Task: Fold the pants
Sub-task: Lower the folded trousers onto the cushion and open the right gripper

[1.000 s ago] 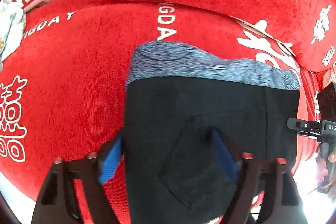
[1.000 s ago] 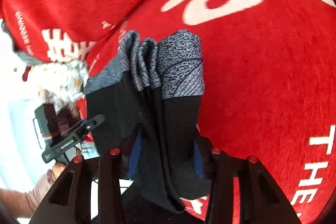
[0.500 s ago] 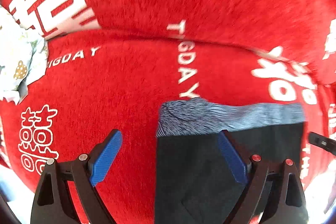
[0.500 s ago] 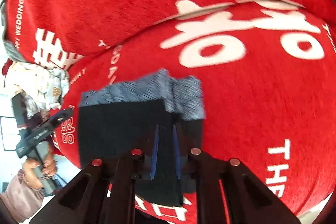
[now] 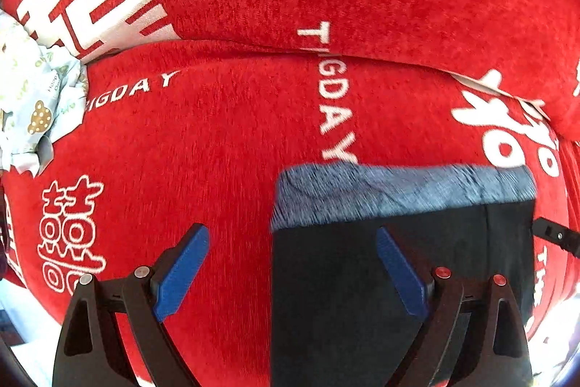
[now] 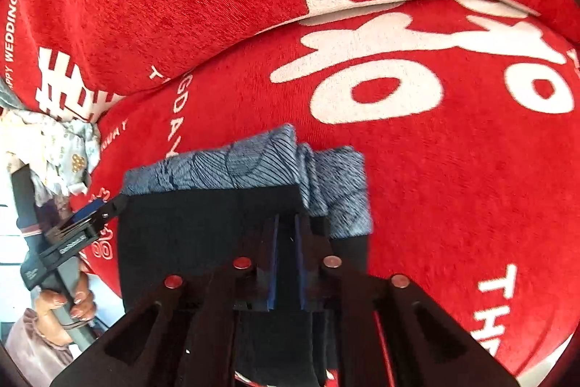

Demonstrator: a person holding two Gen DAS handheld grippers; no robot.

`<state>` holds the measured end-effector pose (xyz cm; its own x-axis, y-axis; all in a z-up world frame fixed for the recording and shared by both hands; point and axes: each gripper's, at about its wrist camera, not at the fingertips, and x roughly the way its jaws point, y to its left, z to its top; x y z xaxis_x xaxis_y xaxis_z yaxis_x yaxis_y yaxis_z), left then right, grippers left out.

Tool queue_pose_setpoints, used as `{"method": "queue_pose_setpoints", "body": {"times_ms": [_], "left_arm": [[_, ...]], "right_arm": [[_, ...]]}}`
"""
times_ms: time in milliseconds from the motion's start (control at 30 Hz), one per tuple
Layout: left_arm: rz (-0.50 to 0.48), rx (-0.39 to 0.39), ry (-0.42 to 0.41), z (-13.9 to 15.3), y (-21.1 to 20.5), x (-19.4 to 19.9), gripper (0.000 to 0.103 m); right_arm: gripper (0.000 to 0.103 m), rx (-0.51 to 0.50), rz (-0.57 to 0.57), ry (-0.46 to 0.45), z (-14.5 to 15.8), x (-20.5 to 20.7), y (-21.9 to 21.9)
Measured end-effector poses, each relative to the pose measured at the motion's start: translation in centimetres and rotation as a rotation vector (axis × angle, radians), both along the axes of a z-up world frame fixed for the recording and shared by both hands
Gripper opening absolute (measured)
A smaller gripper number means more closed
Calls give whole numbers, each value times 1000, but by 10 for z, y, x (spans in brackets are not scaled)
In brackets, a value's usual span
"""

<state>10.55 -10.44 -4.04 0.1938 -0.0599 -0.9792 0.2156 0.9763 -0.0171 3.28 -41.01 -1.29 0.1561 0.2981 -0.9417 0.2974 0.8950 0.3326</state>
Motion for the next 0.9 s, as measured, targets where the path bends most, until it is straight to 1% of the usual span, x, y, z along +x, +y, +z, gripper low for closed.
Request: {"method": "queue_pose_setpoints", "body": {"times_ms": [67, 100, 133, 200, 300, 367, 433, 500, 567, 600, 633, 767, 833, 900], "left_arm": [[-9, 0, 18, 8, 0, -11, 94], [-13, 2, 24, 11, 0, -16, 94], [-18, 1, 32, 15, 0, -22, 94], [-26, -4, 50, 21, -1, -32, 94], [-52, 0, 78, 28, -4, -49, 94], [-69, 16, 94, 33, -8, -61, 94], [-75, 17, 106, 36, -10, -69, 94], [-84, 34, 108, 42, -14, -78, 94], [-96, 46, 108, 48, -18, -85, 94], [-102, 51, 108, 50, -19, -87, 94], [-107, 53, 109, 53, -21, -90, 94], [-110, 58, 105, 66, -24, -94, 94], [-113, 61, 101, 74, -26, -95, 94], [-115, 66, 99, 80, -26, -95, 94]], "right_arm": [[21, 16, -26, 19, 6, -10, 0], [29, 22, -35, 27, 9, -14, 0], [39, 22, -39, 35, 11, -19, 2], [49, 18, -39, 50, 17, -30, 7], [49, 14, -39, 81, 24, -47, 15], [53, 9, -48, 111, 26, -57, 20], [60, 6, -42, 127, 31, -65, 26], [64, -8, -17, 133, 38, -71, 35], [72, -35, 10, 137, 46, -73, 46], [78, -41, 19, 135, 50, -74, 49], [80, -49, 28, 133, 54, -74, 53], [83, -108, 59, 136, 67, -73, 66], [87, -124, 65, 132, 74, -72, 70], [88, -137, 62, 127, 81, -71, 73]]}}
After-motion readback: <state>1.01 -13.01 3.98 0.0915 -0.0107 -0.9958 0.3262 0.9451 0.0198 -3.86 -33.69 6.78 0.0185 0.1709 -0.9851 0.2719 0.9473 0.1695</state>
